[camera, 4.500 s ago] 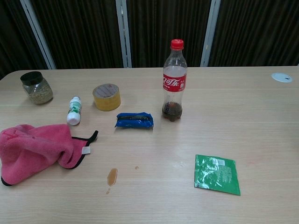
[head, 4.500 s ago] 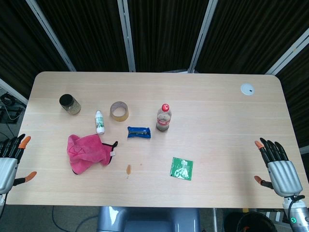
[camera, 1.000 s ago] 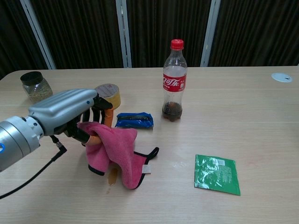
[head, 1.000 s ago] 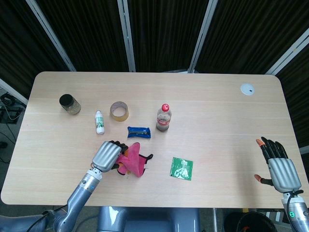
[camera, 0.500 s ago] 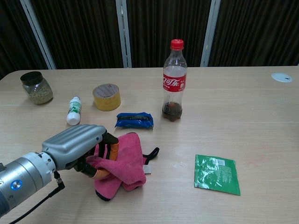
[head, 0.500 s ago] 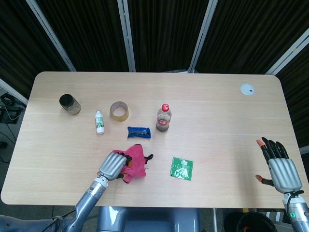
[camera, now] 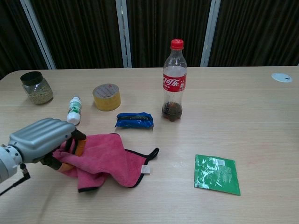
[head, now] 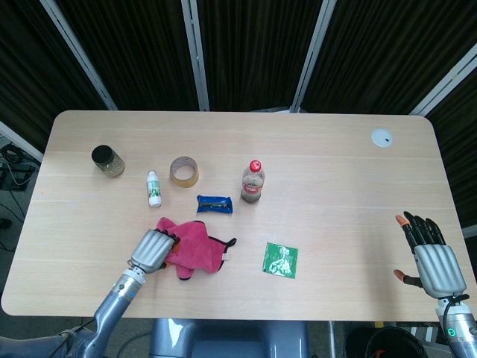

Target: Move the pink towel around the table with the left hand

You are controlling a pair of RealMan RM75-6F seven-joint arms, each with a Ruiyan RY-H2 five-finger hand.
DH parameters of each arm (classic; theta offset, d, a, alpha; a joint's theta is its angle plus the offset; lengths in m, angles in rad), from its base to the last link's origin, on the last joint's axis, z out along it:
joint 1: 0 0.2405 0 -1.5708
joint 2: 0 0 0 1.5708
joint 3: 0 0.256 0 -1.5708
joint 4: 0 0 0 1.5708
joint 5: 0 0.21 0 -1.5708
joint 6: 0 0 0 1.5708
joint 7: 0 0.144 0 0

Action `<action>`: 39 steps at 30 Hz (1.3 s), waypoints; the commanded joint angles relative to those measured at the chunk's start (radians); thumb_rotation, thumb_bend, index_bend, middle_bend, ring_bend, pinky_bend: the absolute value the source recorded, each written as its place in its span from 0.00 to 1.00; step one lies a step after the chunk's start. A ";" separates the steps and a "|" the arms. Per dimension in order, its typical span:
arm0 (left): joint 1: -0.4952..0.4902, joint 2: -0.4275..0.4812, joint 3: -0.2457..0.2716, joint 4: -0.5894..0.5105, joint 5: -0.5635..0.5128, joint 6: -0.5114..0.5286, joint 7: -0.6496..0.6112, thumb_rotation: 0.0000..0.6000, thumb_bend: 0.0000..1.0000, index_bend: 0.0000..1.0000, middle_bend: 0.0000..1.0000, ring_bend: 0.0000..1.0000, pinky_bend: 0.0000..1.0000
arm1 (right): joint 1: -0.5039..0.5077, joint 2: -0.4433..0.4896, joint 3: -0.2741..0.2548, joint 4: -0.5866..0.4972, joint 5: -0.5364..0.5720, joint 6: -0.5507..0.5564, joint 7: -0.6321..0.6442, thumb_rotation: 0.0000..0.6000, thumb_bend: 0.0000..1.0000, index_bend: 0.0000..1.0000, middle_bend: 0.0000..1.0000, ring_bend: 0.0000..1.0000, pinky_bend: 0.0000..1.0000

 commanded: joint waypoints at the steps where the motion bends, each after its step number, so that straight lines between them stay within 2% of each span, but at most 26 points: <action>1: 0.021 0.062 -0.007 0.033 -0.011 0.014 -0.037 1.00 0.59 0.77 0.53 0.46 0.53 | 0.000 0.000 0.000 -0.002 0.002 -0.002 -0.003 1.00 0.00 0.02 0.00 0.00 0.00; 6: 0.039 0.114 -0.021 0.055 -0.031 0.016 -0.092 1.00 0.59 0.77 0.53 0.46 0.53 | 0.001 -0.004 0.000 -0.005 0.001 -0.001 -0.014 1.00 0.00 0.02 0.00 0.00 0.00; 12: 0.036 0.119 -0.036 0.018 -0.031 0.008 -0.118 1.00 0.59 0.77 0.53 0.46 0.53 | 0.001 -0.006 0.000 -0.007 0.001 -0.002 -0.023 1.00 0.00 0.02 0.00 0.00 0.00; 27: -0.022 -0.074 -0.049 -0.064 -0.003 -0.024 0.009 1.00 0.59 0.77 0.53 0.46 0.53 | -0.008 -0.016 0.019 -0.002 0.021 0.022 -0.001 1.00 0.00 0.02 0.00 0.00 0.00; 35: -0.048 -0.162 -0.088 -0.067 -0.032 -0.034 0.043 1.00 0.59 0.77 0.53 0.46 0.53 | -0.032 -0.068 0.065 0.021 0.037 0.122 -0.019 1.00 0.00 0.02 0.00 0.00 0.00; 39: -0.059 -0.199 -0.100 -0.056 -0.048 -0.039 0.062 1.00 0.59 0.77 0.53 0.46 0.53 | -0.035 -0.074 0.069 0.024 0.046 0.123 -0.021 1.00 0.00 0.02 0.00 0.00 0.00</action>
